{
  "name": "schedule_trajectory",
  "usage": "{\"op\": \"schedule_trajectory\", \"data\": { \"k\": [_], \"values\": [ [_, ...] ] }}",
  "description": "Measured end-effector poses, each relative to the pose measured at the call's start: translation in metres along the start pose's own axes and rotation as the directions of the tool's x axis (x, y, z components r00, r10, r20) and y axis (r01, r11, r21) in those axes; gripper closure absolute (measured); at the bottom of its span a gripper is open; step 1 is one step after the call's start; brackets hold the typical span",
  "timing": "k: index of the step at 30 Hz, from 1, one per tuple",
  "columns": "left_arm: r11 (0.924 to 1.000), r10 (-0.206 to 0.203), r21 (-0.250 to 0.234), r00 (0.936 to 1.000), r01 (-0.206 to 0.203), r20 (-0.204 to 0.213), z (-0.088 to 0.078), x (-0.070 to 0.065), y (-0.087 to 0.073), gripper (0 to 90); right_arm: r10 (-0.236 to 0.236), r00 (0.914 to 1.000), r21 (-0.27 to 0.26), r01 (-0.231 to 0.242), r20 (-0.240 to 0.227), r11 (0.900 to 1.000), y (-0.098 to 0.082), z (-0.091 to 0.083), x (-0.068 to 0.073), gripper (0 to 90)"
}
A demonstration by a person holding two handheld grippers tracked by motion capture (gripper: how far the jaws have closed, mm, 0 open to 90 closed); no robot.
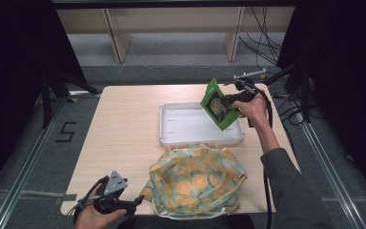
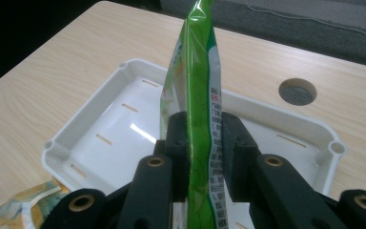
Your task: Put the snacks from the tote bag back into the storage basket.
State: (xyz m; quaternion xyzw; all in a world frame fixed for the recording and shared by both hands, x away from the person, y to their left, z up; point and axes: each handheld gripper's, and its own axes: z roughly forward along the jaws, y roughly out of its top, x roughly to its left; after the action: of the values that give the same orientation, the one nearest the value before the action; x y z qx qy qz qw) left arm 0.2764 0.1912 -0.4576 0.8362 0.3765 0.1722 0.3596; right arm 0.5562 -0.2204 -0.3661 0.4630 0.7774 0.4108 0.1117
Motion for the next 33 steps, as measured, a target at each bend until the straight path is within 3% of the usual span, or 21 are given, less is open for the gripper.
{"op": "schedule_trajectory", "data": {
  "k": [2, 3, 5, 6, 7, 11, 12, 14, 17, 20, 21, 22, 25, 26, 29, 30, 31, 32, 33],
  "values": [
    [1.0000, 0.001, 0.002, 1.0000, -0.001, -0.003, 0.000, 0.000, 0.000, 19.9, 0.007, 0.9999, 0.028, -0.008, 0.011, 1.000, 0.000, 0.002, -0.004, 76.1],
    [1.0000, -0.005, 0.002, 1.0000, 0.005, -0.004, 0.000, 0.000, 0.000, 19.9, 0.047, 0.9988, 0.038, -0.048, 0.012, 0.998, -0.001, 0.003, -0.002, 76.1],
    [0.9999, -0.016, 0.001, 0.9999, 0.016, -0.004, 0.000, -0.001, 0.000, 19.8, 0.004, 0.9997, 0.024, -0.005, 0.024, 1.000, -0.001, 0.007, -0.007, 76.1],
    [0.9998, -0.022, 0.000, 0.9998, 0.022, -0.002, 0.000, -0.001, 0.000, 19.8, 0.060, 0.9973, 0.049, -0.063, 0.043, 0.997, -0.002, 0.006, -0.002, 76.1],
    [0.9998, -0.021, 0.001, 0.9998, 0.021, -0.001, 0.000, -0.001, -0.001, 19.8, 0.041, 0.9972, 0.033, -0.043, 0.063, 0.999, -0.002, 0.008, -0.005, 76.1],
    [0.9998, -0.021, 0.002, 0.9998, 0.021, 0.000, 0.000, -0.001, 0.000, 19.8, 0.016, 0.9978, 0.022, -0.017, 0.064, 1.000, -0.002, 0.013, -0.013, 76.1],
    [0.9998, -0.022, 0.000, 0.9998, 0.022, -0.001, 0.000, -0.001, -0.001, 19.8, 0.045, 0.9962, 0.020, -0.047, 0.075, 0.999, -0.003, 0.014, -0.012, 76.1],
    [0.9999, -0.017, 0.002, 0.9998, 0.017, 0.003, 0.000, -0.001, -0.001, 19.8, 0.018, 0.9964, 0.017, -0.019, 0.082, 1.000, -0.002, 0.016, -0.016, 76.1],
    [1.0000, -0.009, 0.000, 1.0000, 0.009, 0.001, 0.000, -0.001, 0.000, 19.8, 0.030, 0.9956, 0.018, -0.032, 0.089, 0.999, -0.003, 0.019, -0.020, 76.1],
    [1.0000, -0.009, 0.001, 1.0000, 0.009, -0.004, 0.000, 0.000, 0.000, 19.8, 0.082, 0.9924, 0.002, -0.083, 0.091, 0.997, -0.004, 0.022, -0.021, 76.0],
    [0.9997, -0.023, 0.000, 0.9997, 0.023, 0.000, 0.000, -0.001, -0.001, 19.8, 0.061, 0.9933, -0.004, -0.061, 0.098, 0.998, -0.004, 0.024, -0.024, 76.0],
    [0.9996, -0.027, -0.001, 0.9996, 0.027, 0.006, 0.000, -0.001, -0.001, 19.8, 0.073, 0.9929, 0.004, -0.073, 0.094, 0.997, -0.004, 0.025, -0.024, 76.0],
    [0.9998, -0.018, -0.002, 0.9998, 0.018, 0.001, 0.000, -0.001, -0.001, 19.8, 0.091, 0.9906, 0.005, -0.092, 0.102, 0.996, -0.004, 0.028, -0.026, 76.0],
    [1.0000, -0.006, 0.004, 1.0000, 0.006, 0.003, -0.001, -0.001, 0.000, 19.8, 0.067, 0.9906, 0.004, -0.068, 0.119, 0.998, -0.004, 0.029, -0.028, 76.0],
    [1.0000, -0.006, 0.003, 1.0000, 0.006, 0.003, -0.001, 0.000, 0.000, 19.8, 0.075, 0.9902, 0.002, -0.076, 0.118, 0.997, -0.005, 0.034, -0.032, 76.0],
    [1.0000, -0.007, 0.002, 1.0000, 0.007, 0.002, -0.001, -0.001, 0.000, 19.8, 0.129, 0.9841, -0.021, -0.128, 0.122, 0.992, -0.006, 0.037, -0.029, 76.0],
    [1.0000, -0.005, 0.001, 1.0000, 0.005, 0.003, -0.001, -0.001, 0.000, 19.8, 0.085, 0.9905, -0.020, -0.083, 0.108, 0.996, -0.006, 0.038, -0.034, 76.0],
    [1.0000, -0.007, 0.001, 1.0000, 0.007, 0.003, -0.001, -0.001, 0.000, 19.8, 0.092, 0.9879, -0.024, -0.090, 0.125, 0.996, -0.006, 0.039, -0.033, 76.0],
    [1.0000, -0.007, 0.001, 1.0000, 0.007, 0.003, -0.001, -0.001, 0.000, 19.8, 0.085, 0.9883, 0.007, -0.087, 0.127, 0.996, -0.004, 0.038, -0.034, 76.0]
  ]
}}
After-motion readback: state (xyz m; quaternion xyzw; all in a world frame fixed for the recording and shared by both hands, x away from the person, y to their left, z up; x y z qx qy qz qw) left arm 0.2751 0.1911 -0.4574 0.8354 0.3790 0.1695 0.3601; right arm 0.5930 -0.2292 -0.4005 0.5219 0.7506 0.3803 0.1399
